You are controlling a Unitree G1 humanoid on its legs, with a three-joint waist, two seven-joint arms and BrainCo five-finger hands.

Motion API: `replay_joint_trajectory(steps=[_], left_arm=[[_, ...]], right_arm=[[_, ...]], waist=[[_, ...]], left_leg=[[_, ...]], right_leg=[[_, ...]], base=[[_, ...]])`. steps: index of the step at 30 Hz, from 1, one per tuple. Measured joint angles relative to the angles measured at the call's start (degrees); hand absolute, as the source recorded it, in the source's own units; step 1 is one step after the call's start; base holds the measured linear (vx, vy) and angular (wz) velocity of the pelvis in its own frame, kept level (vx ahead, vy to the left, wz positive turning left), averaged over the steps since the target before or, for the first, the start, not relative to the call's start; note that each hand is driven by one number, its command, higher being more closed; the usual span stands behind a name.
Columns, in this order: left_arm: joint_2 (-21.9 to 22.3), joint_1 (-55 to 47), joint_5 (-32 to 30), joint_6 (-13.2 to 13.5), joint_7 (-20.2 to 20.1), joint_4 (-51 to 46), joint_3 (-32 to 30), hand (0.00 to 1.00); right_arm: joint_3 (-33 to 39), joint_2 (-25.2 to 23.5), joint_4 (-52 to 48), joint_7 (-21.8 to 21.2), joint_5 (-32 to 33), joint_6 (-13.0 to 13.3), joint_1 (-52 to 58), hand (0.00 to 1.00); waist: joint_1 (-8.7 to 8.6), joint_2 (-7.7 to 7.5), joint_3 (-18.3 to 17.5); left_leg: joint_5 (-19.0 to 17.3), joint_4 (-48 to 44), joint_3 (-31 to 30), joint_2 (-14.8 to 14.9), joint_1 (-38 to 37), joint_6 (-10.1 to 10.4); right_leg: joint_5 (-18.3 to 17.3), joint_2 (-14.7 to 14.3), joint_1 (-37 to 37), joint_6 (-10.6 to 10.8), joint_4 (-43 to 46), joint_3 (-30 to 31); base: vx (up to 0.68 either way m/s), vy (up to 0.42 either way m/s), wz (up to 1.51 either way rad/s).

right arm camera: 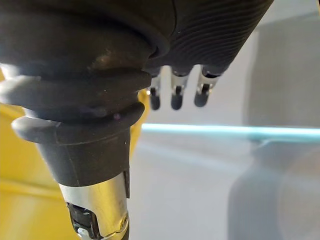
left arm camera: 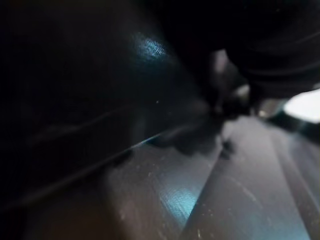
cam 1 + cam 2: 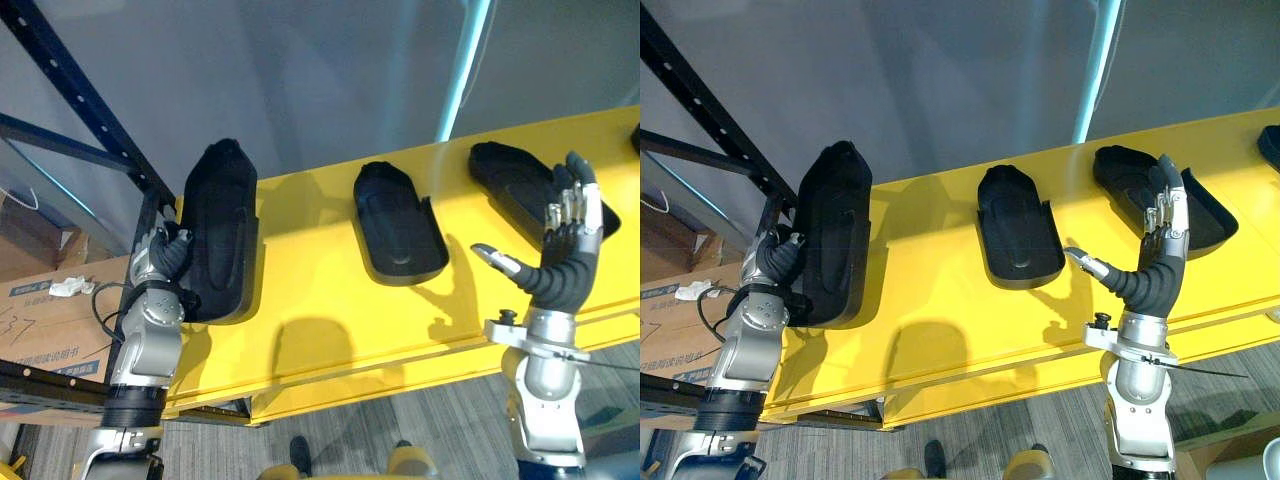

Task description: Walk over and take plastic housings, then place them on the shelf

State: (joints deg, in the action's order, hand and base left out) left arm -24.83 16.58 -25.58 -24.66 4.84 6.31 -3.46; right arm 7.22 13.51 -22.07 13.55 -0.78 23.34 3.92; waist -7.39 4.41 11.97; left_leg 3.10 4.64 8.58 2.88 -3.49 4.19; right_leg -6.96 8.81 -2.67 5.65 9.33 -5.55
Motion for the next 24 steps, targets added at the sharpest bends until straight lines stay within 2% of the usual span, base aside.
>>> replay_joint_trajectory(steps=[8, 14, 20, 21, 24], left_arm=[[-0.02, 1.60, 0.05, -3.12, -5.59, 2.80, 3.64, 1.00], [-0.02, 1.60, -0.15, -5.68, -10.02, 3.65, 4.79, 1.00], [-0.02, 1.60, -0.30, -6.64, -10.47, 4.08, 5.23, 1.00], [-0.02, 1.61, -0.32, -6.65, -10.47, 4.13, 5.44, 0.00], [-0.04, 1.60, -0.30, -6.64, -10.45, 4.40, 6.71, 0.00]], right_arm=[[0.03, 0.06, 0.00, -1.05, 0.06, -0.90, -0.01, 0.00], [0.06, 1.07, -0.01, -1.17, 0.09, -1.02, -0.07, 0.00], [0.05, 1.30, -0.02, -1.02, 0.09, -1.10, -0.10, 0.00], [0.05, 1.30, -0.02, -1.02, 0.09, -1.10, -0.10, 0.00], [0.03, 1.30, -0.02, -0.91, 0.09, -1.10, -0.13, 0.00]], waist=[[-0.96, 0.73, 0.42], [-1.64, 2.09, 2.96], [-1.65, 2.31, 3.12], [-1.65, 2.31, 3.12], [-1.67, 2.29, 3.18]], left_leg=[[0.18, -0.06, 0.50, -0.03, -0.33, 0.14], [0.41, -0.06, 0.57, -0.04, -0.36, 0.14], [0.41, -0.07, 0.29, -0.07, -0.18, 0.14], [0.41, -0.07, 0.25, -0.07, -0.16, 0.13], [0.44, -0.07, 0.14, -0.07, -0.09, 0.09]], right_leg=[[0.06, -0.15, 0.51, 0.08, 0.17, 0.92], [0.17, -0.23, 0.59, 0.24, 0.28, 1.01], [0.17, -0.16, 0.59, 0.25, 0.24, 0.87], [0.17, -0.14, 0.59, 0.25, 0.24, 0.86], [0.19, -0.07, 0.60, 0.28, 0.24, 0.79]], base=[[0.00, 0.001, -0.03], [0.00, 0.001, -0.01], [0.00, 0.000, 0.00], [0.00, 0.000, 0.00], [0.00, 0.000, 0.00]])
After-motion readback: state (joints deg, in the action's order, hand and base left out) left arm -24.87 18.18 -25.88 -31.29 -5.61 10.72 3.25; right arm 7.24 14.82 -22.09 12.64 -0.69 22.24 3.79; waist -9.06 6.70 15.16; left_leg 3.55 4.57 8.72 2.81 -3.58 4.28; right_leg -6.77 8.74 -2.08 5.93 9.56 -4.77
